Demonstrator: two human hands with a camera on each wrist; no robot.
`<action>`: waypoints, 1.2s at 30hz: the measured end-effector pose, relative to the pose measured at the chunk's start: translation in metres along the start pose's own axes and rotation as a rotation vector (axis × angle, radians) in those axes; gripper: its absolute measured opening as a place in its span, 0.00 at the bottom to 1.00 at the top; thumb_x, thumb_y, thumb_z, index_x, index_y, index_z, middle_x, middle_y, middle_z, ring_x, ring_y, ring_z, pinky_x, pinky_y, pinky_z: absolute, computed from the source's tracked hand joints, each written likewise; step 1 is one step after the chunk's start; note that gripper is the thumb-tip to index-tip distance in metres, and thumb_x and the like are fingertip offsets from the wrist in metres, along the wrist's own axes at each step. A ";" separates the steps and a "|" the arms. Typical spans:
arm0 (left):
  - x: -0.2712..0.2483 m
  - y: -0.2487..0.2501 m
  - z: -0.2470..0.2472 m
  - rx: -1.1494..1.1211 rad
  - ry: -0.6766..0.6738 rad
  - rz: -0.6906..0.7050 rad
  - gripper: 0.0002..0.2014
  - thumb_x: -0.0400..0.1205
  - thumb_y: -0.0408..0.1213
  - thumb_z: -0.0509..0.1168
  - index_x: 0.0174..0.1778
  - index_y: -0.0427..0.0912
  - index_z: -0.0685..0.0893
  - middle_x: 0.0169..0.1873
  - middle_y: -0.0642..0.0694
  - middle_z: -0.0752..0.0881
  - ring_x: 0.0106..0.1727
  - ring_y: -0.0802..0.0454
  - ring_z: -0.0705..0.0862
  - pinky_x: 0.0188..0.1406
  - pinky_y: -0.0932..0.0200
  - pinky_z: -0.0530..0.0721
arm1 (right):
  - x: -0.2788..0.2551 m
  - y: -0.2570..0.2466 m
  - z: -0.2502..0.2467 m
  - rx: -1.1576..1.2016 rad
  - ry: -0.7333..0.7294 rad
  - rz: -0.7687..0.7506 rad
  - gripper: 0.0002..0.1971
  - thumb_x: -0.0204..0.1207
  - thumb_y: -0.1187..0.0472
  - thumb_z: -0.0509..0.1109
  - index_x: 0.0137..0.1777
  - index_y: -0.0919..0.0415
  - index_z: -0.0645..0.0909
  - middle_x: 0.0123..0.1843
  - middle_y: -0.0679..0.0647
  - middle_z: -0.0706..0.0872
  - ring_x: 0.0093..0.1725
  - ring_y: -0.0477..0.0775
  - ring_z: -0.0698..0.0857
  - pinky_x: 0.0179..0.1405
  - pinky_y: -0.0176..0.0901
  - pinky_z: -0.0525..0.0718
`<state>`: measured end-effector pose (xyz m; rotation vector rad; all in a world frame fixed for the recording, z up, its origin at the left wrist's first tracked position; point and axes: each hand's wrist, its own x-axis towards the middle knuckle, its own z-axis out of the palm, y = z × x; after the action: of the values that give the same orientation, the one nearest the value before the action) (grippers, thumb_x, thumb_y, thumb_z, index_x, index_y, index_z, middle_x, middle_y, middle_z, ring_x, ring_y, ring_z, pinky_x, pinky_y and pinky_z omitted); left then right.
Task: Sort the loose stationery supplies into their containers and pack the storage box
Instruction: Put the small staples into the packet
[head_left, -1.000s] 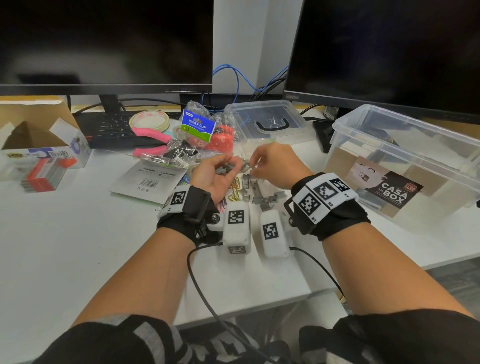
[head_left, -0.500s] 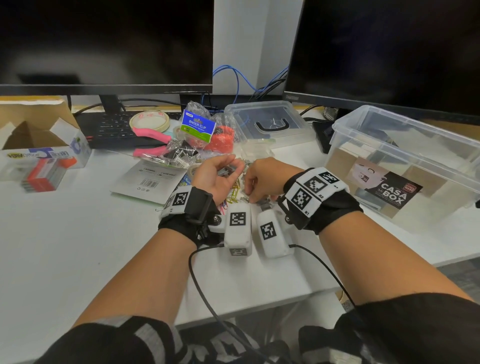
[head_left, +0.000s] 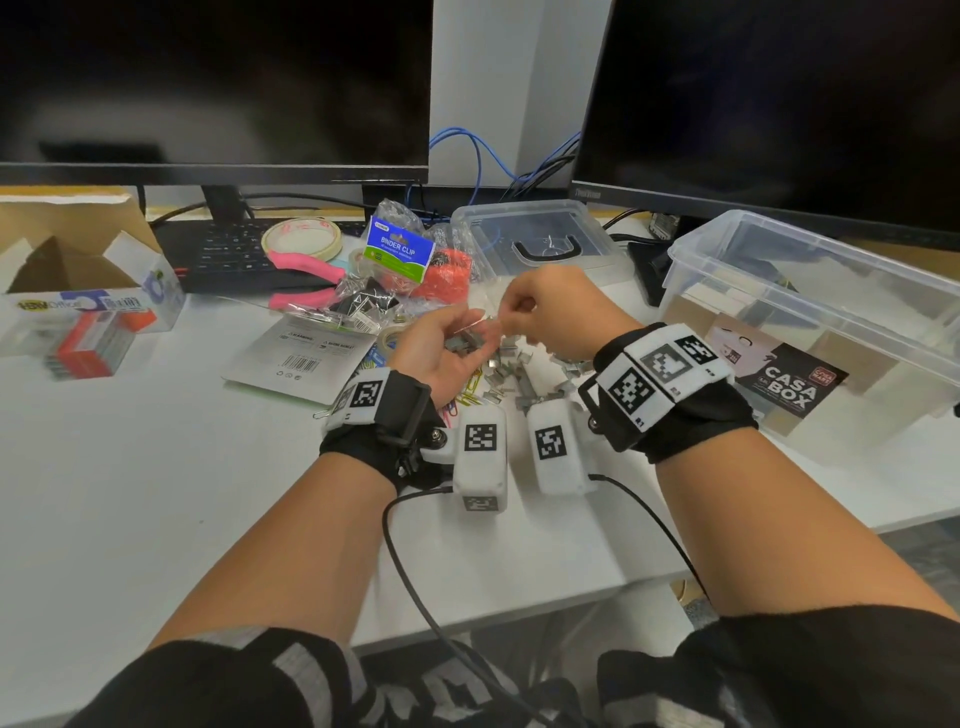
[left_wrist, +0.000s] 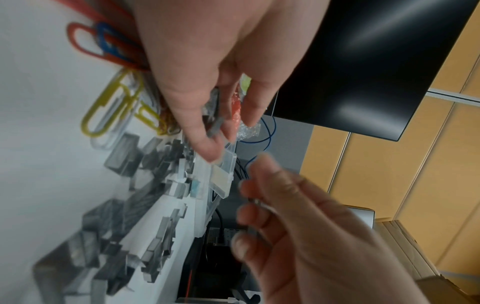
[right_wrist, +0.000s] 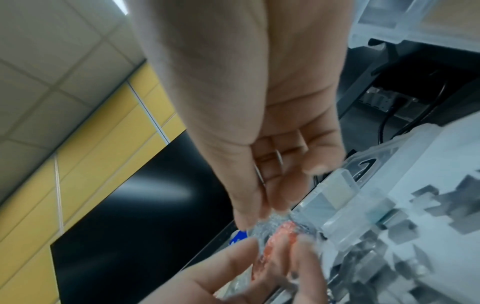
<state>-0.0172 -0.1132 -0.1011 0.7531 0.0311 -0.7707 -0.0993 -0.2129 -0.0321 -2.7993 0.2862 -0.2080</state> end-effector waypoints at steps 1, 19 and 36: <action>-0.002 0.000 0.001 0.013 -0.032 -0.023 0.04 0.84 0.27 0.59 0.48 0.31 0.77 0.41 0.38 0.79 0.39 0.46 0.80 0.41 0.49 0.89 | 0.002 -0.002 0.001 0.017 0.022 -0.019 0.10 0.79 0.57 0.68 0.52 0.63 0.85 0.42 0.54 0.85 0.41 0.48 0.80 0.33 0.31 0.72; 0.001 0.005 -0.003 -0.124 0.067 0.004 0.07 0.84 0.22 0.56 0.45 0.29 0.78 0.44 0.36 0.77 0.38 0.47 0.80 0.43 0.53 0.87 | 0.002 -0.011 0.021 -0.232 -0.373 0.035 0.21 0.69 0.55 0.78 0.62 0.58 0.82 0.45 0.49 0.78 0.29 0.40 0.72 0.33 0.35 0.77; -0.001 0.001 -0.002 -0.069 0.056 0.027 0.08 0.85 0.25 0.57 0.43 0.30 0.79 0.43 0.38 0.78 0.36 0.47 0.80 0.46 0.48 0.83 | -0.003 -0.002 0.013 -0.153 -0.276 0.026 0.08 0.75 0.67 0.68 0.51 0.63 0.86 0.43 0.57 0.90 0.31 0.47 0.82 0.36 0.28 0.80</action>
<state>-0.0167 -0.1104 -0.1018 0.7083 0.0972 -0.7190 -0.0994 -0.2066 -0.0444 -2.9254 0.2827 0.2143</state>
